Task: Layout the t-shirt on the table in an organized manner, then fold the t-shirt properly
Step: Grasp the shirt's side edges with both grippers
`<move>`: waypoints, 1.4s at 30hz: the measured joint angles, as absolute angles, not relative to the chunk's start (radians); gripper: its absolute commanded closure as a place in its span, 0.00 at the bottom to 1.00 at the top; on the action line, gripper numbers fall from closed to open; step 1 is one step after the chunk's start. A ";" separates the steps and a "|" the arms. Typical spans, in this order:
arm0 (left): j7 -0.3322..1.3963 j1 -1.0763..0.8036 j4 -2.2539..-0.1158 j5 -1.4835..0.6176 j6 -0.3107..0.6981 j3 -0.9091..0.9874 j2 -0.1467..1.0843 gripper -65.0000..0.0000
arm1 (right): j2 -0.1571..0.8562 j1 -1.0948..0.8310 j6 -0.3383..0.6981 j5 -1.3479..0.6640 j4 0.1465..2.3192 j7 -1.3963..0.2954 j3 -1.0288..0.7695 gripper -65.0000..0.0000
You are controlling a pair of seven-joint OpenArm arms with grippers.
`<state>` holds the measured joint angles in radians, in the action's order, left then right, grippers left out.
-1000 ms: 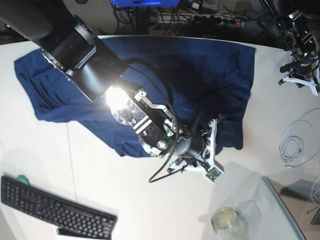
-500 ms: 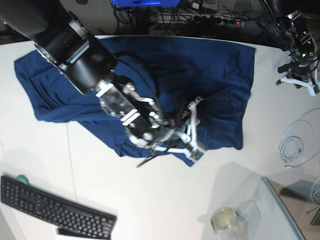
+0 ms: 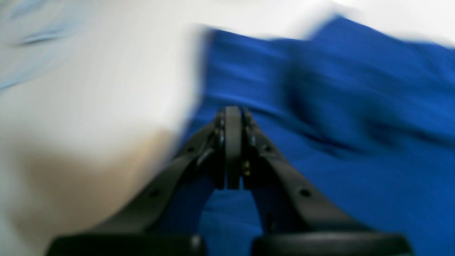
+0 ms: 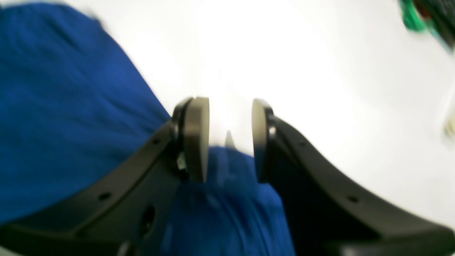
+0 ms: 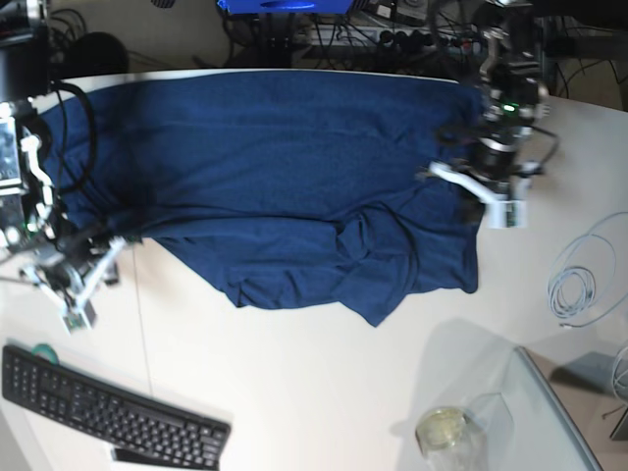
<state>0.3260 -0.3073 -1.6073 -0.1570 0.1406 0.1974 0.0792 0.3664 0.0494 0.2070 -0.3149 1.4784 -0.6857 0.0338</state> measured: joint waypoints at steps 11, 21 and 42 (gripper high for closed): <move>0.326 -0.305 -1.492 -0.150 0.129 0.053 0.092 1.00 | 0.358 -0.091 0.280 0.025 1.467 -0.541 0.093 0.70; 0.326 -0.310 -1.488 -0.150 0.130 0.162 0.101 1.00 | 0.301 -0.072 0.294 0.102 1.505 -0.542 0.150 0.70; 0.327 -0.315 -1.481 -0.149 0.131 0.150 0.096 1.00 | 0.293 -0.006 0.296 0.096 1.428 -0.597 0.279 0.37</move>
